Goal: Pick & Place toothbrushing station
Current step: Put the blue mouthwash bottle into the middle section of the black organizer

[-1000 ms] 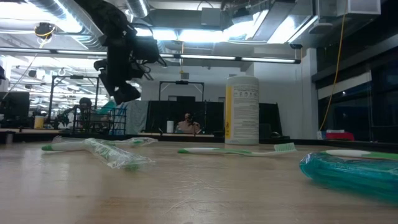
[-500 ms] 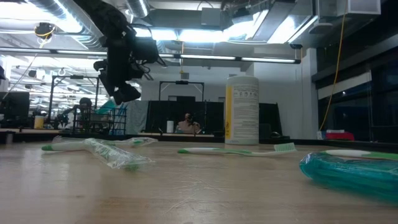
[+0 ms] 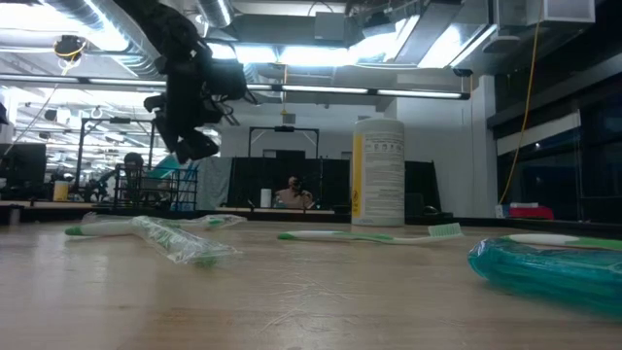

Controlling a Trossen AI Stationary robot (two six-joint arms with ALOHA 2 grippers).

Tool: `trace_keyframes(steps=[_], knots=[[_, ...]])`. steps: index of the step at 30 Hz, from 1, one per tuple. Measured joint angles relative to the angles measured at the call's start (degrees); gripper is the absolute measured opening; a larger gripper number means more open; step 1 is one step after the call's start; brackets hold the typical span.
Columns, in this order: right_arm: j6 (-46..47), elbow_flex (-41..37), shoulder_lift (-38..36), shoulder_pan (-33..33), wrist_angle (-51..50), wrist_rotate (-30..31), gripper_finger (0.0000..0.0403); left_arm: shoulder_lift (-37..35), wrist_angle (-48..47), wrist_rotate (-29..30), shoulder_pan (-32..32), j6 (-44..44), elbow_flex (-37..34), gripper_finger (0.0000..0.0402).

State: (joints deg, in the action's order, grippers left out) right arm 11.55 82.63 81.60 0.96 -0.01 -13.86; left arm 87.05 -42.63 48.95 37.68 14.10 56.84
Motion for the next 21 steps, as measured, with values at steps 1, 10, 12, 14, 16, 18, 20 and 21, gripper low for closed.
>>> trace_keyframes(steps=[1,10,12,14,16,18,20,21], knots=[[0.0,0.0,0.0,0.1,0.0,0.3,0.011,0.0,-0.5,0.0,-0.1,0.5,0.0,0.0173],[1.0,0.0,0.0,0.5,0.0,1.0,0.011,-0.4,-3.7,1.7,-2.4,3.3,0.0,0.0084],[1.0,0.0,0.0,0.6,0.0,1.3,0.011,-0.9,-4.9,1.9,-3.0,4.2,0.2,0.0075],[1.3,0.0,0.0,0.6,0.0,1.5,0.011,-1.5,-5.6,1.9,-3.5,4.3,0.7,0.007],[1.5,0.0,0.0,0.6,0.4,1.5,0.011,-2.8,-6.8,2.0,-3.8,4.8,1.3,0.0069],[1.9,0.0,0.0,0.6,0.8,1.5,0.011,-4.2,-7.9,2.1,-3.9,5.6,1.8,0.0066],[2.6,0.0,0.0,0.6,1.4,1.5,0.011,-5.8,-9.2,2.2,-3.9,6.8,1.9,0.0061],[2.8,0.0,0.0,0.6,1.7,1.5,0.011,-6.7,-9.3,2.2,-3.9,7.3,2.0,0.0058]])
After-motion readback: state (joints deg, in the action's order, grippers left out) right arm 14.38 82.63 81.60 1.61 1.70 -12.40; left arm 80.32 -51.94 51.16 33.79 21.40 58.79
